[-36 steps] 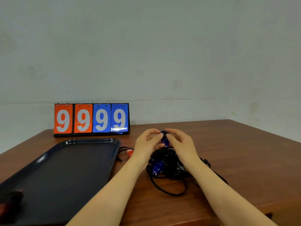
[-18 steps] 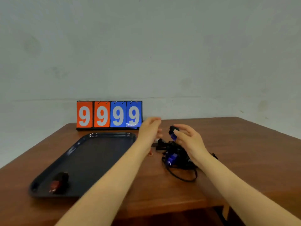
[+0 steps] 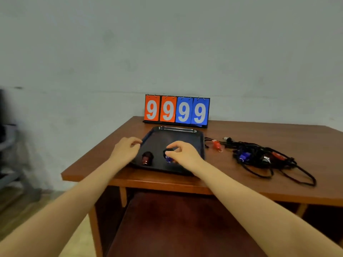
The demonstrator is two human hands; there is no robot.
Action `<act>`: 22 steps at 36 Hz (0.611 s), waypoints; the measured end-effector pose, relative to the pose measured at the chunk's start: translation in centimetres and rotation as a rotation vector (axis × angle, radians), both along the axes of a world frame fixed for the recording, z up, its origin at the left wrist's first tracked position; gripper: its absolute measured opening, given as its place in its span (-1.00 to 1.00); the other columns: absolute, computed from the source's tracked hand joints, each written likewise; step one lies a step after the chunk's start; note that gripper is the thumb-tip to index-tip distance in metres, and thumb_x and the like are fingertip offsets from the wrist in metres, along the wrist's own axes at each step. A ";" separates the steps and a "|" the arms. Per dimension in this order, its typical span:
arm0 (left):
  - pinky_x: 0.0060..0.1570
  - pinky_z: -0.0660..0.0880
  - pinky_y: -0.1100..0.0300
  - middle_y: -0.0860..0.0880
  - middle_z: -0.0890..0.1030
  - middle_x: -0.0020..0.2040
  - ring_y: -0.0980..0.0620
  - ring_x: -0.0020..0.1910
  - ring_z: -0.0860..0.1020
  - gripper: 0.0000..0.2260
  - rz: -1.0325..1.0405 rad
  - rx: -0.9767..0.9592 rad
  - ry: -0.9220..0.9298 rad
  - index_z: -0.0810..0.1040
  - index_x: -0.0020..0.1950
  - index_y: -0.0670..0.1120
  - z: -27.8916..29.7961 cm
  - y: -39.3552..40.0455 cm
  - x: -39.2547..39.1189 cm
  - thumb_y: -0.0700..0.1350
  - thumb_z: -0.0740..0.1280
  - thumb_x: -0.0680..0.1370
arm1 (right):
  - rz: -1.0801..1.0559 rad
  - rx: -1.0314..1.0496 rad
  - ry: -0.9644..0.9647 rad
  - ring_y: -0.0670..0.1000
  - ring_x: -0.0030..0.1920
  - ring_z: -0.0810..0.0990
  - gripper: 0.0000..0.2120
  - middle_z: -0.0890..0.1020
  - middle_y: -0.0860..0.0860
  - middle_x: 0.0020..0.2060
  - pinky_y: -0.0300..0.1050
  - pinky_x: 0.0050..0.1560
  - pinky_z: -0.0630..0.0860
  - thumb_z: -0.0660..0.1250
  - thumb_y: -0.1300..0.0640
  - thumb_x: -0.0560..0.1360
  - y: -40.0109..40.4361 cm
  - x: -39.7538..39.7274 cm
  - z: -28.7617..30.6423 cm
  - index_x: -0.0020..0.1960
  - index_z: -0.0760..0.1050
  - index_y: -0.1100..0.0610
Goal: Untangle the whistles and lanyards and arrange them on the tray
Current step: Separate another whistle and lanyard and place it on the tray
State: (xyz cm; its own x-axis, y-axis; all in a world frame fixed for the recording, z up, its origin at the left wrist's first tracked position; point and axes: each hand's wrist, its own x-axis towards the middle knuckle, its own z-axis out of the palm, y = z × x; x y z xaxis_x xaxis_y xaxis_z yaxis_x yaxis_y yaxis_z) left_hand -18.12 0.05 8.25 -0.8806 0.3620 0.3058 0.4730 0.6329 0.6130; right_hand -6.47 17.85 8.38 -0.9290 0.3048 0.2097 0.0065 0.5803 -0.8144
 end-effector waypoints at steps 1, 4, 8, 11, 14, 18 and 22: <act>0.07 0.45 0.16 -0.04 0.56 0.27 0.01 0.19 0.52 -0.76 -0.010 -0.004 -0.013 0.56 0.25 -0.01 -0.6 -0.8 0.0 -0.11 0.21 0.62 | -0.004 0.050 -0.006 -0.02 -0.13 0.64 -0.80 0.66 0.04 -0.12 -0.22 -0.12 0.51 0.38 0.05 0.50 -0.4 -0.4 -0.3 0.11 0.56 0.03; 0.13 0.35 0.20 -0.01 0.54 0.29 0.02 0.27 0.47 -0.73 -0.015 0.025 -0.006 0.56 0.28 -0.03 -1.7 -2.2 0.1 -0.14 0.19 0.63 | -0.004 0.182 -0.016 -0.07 -0.11 0.57 -0.78 0.62 -0.04 -0.12 -0.28 -0.18 0.41 0.38 -0.01 0.49 -1.1 -0.9 -0.7 0.10 0.56 0.02; 0.17 0.37 0.18 -0.04 0.56 0.28 0.00 0.26 0.48 -0.74 0.017 0.055 -0.004 0.56 0.28 -0.07 -2.0 -2.0 0.0 -0.16 0.22 0.62 | -0.009 0.319 -0.024 -0.08 -0.06 0.54 -0.73 0.57 -0.07 -0.09 -0.26 -0.16 0.39 0.36 -0.08 0.50 -1.4 -0.8 -0.8 0.14 0.54 0.00; 0.09 0.36 0.22 -0.04 0.57 0.25 0.01 0.22 0.50 -0.75 0.022 0.062 -0.004 0.56 0.26 -0.06 -2.2 -1.9 -0.2 -0.15 0.22 0.61 | -0.021 0.365 -0.022 -0.07 -0.02 0.53 -0.72 0.57 -0.07 -0.05 -0.23 -0.08 0.41 0.34 -0.08 0.52 -1.4 -0.5 -0.9 0.18 0.53 0.00; 0.06 0.37 0.22 -0.03 0.57 0.22 0.02 0.18 0.50 -0.76 0.022 0.035 0.011 0.57 0.23 -0.04 -2.3 -1.9 -0.4 -0.14 0.22 0.61 | -0.036 0.409 -0.020 -0.07 -0.04 0.54 -0.69 0.59 -0.06 -0.04 -0.22 -0.08 0.44 0.31 -0.10 0.53 -1.1 -0.2 -0.9 0.22 0.50 -0.02; 0.04 0.39 0.20 -0.06 0.54 0.21 -0.01 0.14 0.52 -0.77 0.024 -0.002 0.060 0.57 0.21 -0.03 -2.6 -1.7 -0.4 -0.12 0.22 0.61 | -0.044 0.458 0.016 -0.08 -0.03 0.53 -0.69 0.56 -0.05 -0.02 -0.20 -0.04 0.47 0.28 -0.11 0.54 -0.4 0.5 -0.8 0.25 0.49 -0.06; -0.02 0.43 0.22 -0.08 0.51 0.22 -0.01 0.09 0.54 -0.78 0.048 0.020 0.131 0.57 0.20 -0.04 -2.8 -1.6 -0.2 -0.12 0.24 0.60 | -0.038 0.464 0.046 -0.09 -0.02 0.52 -0.68 0.54 -0.05 0.01 -0.19 0.02 0.48 0.27 -0.07 0.55 0.4 1.6 -0.5 0.28 0.47 -0.04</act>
